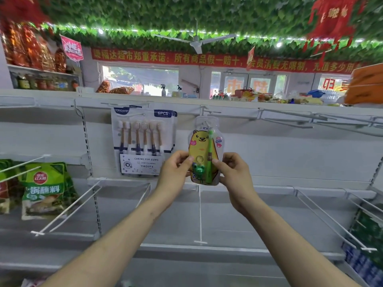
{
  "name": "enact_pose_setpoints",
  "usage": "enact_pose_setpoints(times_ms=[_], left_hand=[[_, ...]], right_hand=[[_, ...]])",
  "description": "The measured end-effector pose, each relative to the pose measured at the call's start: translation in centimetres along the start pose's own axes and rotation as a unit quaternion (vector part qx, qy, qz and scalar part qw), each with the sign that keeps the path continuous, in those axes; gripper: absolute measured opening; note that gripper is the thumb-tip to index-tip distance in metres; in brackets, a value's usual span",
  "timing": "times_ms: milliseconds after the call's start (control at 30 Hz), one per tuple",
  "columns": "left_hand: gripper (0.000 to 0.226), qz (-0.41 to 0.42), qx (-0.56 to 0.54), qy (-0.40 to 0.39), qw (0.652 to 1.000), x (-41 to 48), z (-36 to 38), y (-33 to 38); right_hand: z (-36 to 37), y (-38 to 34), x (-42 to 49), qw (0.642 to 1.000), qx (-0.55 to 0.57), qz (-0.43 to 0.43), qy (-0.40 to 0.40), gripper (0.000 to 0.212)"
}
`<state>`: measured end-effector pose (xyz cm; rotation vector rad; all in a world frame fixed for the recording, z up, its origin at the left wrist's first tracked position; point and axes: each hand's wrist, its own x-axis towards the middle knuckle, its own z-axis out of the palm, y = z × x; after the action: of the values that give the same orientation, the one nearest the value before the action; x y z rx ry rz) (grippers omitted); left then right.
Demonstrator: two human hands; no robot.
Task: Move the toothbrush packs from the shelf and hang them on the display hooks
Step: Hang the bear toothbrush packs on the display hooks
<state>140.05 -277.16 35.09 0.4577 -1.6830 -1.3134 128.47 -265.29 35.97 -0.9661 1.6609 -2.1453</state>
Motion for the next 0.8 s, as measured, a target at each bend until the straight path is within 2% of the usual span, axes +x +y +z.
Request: enact_pose_setpoints(times_ms=[133, 333, 600, 800], left_hand=[[0.014, -0.005, 0.010, 0.018, 1.000, 4.0, 1.2, -1.4], [0.008, 0.020, 0.058, 0.045, 0.997, 8.4, 1.9, -2.2], [0.004, 0.058, 0.086, 0.056, 0.993, 6.9, 1.3, -3.4], [0.008, 0.047, 0.066, 0.063, 0.995, 5.7, 1.3, -3.6]], right_hand=[[0.5, 0.9, 4.0, 0.999, -0.036, 0.002, -0.001, 0.002], [1.0, 1.1, 8.1, 0.997, -0.070, -0.014, -0.032, 0.007], [0.4, 2.1, 7.5, 0.995, -0.064, -0.041, -0.067, 0.011], [0.5, 2.7, 6.8, 0.994, -0.050, -0.045, -0.086, 0.011]])
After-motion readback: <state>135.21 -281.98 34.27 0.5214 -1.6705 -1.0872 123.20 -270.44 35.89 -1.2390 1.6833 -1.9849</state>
